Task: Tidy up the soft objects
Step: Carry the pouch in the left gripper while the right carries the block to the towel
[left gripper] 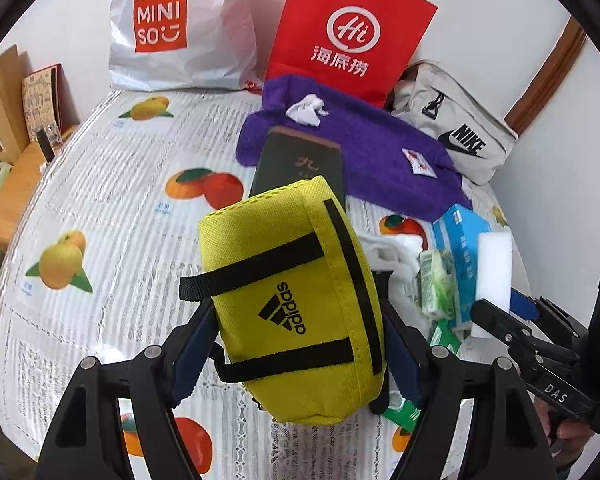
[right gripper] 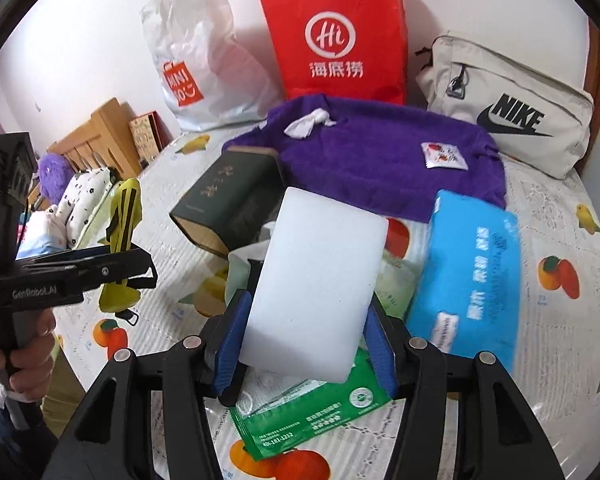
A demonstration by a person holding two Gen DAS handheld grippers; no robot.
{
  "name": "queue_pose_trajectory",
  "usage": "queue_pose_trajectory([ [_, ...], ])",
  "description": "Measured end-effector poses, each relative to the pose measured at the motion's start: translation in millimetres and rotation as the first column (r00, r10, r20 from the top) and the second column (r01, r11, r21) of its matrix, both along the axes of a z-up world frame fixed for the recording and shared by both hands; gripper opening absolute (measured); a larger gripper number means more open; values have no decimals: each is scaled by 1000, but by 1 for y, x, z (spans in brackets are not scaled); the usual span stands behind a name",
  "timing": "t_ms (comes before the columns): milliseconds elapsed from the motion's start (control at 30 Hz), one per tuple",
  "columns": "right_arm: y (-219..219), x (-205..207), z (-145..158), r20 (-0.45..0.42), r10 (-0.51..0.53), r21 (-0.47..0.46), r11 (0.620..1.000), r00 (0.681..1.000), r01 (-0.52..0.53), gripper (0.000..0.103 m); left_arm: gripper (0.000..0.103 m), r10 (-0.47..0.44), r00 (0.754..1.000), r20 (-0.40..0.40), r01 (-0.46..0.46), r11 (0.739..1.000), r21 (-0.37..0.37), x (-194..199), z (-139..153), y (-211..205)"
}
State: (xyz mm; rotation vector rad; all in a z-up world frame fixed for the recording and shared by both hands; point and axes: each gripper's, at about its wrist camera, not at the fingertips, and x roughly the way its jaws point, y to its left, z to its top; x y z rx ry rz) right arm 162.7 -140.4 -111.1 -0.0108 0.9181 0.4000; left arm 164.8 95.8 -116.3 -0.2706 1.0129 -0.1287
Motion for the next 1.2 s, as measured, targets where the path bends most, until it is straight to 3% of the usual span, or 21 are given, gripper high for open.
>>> queue_pose_trajectory([
  [567, -38, 31, 25, 47, -59, -17, 998, 997, 60, 55, 76, 8, 1000, 25, -9, 999, 40, 41, 29, -3],
  [1200, -61, 114, 27, 63, -107, -60, 992, 992, 111, 55, 76, 4, 1000, 28, -6, 997, 81, 124, 36, -12],
])
